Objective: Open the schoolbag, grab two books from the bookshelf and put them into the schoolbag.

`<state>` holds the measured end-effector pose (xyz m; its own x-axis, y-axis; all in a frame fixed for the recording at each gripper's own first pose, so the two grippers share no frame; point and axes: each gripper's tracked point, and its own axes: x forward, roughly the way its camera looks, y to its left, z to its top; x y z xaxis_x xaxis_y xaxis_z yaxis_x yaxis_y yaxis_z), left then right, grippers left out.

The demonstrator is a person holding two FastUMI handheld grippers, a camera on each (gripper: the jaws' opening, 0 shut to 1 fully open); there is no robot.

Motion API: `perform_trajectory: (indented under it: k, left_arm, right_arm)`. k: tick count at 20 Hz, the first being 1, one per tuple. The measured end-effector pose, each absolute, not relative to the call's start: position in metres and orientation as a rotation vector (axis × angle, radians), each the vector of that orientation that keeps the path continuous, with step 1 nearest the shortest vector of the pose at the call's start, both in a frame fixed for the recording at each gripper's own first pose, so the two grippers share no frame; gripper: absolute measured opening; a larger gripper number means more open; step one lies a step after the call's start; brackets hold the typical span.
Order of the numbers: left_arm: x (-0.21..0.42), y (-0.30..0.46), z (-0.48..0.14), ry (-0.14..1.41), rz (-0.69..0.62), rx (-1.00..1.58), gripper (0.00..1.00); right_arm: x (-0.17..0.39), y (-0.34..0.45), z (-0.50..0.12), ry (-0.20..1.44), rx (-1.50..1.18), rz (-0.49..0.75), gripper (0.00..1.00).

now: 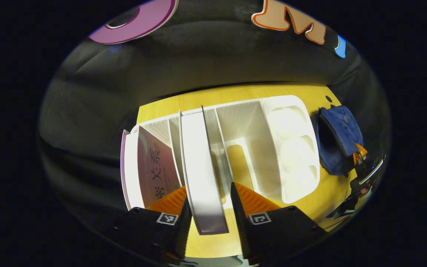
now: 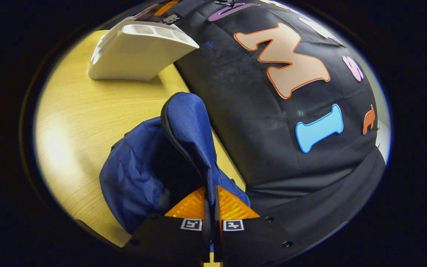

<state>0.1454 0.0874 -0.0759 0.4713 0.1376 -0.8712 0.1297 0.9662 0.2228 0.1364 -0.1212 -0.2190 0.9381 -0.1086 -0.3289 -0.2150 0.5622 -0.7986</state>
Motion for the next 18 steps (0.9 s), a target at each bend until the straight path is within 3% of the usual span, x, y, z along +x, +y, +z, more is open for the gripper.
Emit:
perform_trajectory:
  k: [1, 11, 18]
  left_arm:
    - [0.145, 0.087, -0.079, 1.1, -0.001, 0.267, 0.41]
    - [0.133, 0.093, -0.085, 1.184, 0.087, 0.242, 0.34]
    - [0.11, 0.074, -0.053, 1.226, 0.136, 0.064, 0.36]
  right_arm:
    - [0.136, -0.122, -0.219, 0.363, -0.978, 0.064, 0.06]
    - [0.136, -0.125, -0.216, 0.358, -0.985, 0.045, 0.06]
    - [0.132, -0.126, -0.212, 0.351, -0.987, 0.03, 0.07]
